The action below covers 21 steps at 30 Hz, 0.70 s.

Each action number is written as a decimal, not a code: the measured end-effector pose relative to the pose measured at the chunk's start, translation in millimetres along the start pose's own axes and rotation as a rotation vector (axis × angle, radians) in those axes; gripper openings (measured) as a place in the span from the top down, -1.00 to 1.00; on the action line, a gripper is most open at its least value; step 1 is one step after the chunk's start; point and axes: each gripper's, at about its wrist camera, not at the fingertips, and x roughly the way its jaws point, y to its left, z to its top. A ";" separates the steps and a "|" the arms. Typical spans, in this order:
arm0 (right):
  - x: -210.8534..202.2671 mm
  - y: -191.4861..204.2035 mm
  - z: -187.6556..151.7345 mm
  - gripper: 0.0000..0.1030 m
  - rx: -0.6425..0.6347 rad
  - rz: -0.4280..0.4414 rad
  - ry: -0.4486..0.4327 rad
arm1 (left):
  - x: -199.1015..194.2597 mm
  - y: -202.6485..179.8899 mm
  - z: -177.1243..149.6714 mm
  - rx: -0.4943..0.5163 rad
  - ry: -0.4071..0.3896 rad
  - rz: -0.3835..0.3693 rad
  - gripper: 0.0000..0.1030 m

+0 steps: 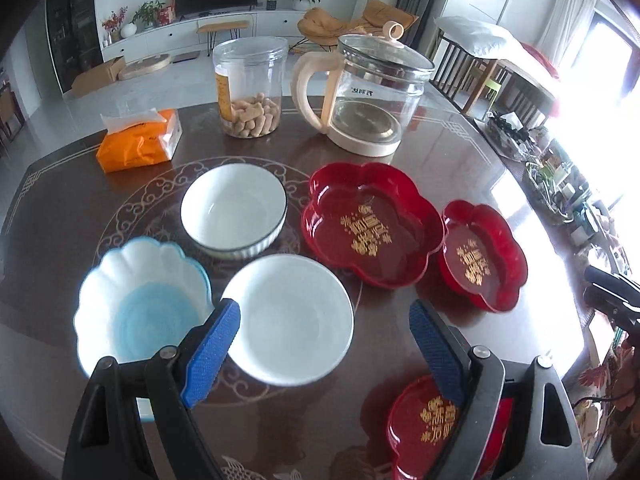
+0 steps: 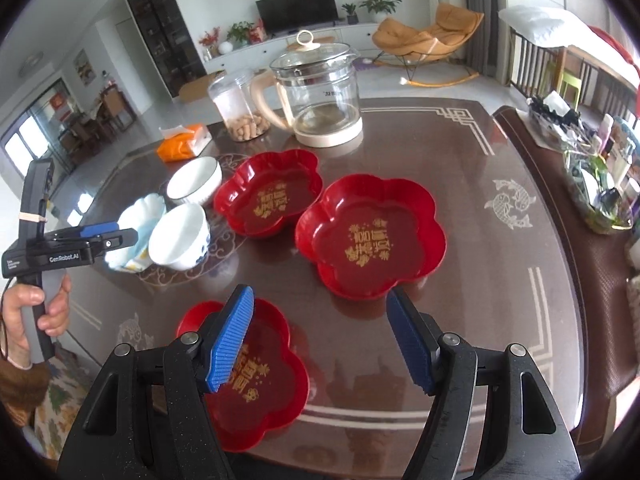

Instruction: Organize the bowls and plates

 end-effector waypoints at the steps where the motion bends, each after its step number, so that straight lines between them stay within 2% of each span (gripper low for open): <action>1: 7.8 -2.1 12.9 -0.41 0.003 0.008 0.007 | 6.8 1.8 13.8 -0.001 -0.001 0.009 -0.67; 3: 27.9 -6.8 39.0 -0.41 0.012 0.010 0.030 | 20.7 5.2 39.9 -0.008 -0.009 0.024 -0.67; 7: 77.5 -17.7 84.1 -0.41 0.052 0.077 0.099 | 55.6 8.7 81.8 -0.018 0.011 0.038 -0.58; 11: 131.1 -15.2 114.0 -0.37 -0.002 0.077 0.175 | 98.4 4.9 106.4 0.002 0.083 0.047 -0.18; 13: 154.1 -12.3 120.6 -0.22 -0.028 0.072 0.213 | 117.2 -0.8 113.6 0.030 0.109 0.047 -0.04; 15: 172.0 -8.5 122.7 0.02 -0.070 0.067 0.239 | 132.0 -7.9 119.2 0.064 0.123 0.057 0.00; 21: 205.0 2.0 116.7 0.03 -0.166 0.048 0.292 | 165.9 -22.5 126.8 0.136 0.162 0.106 0.02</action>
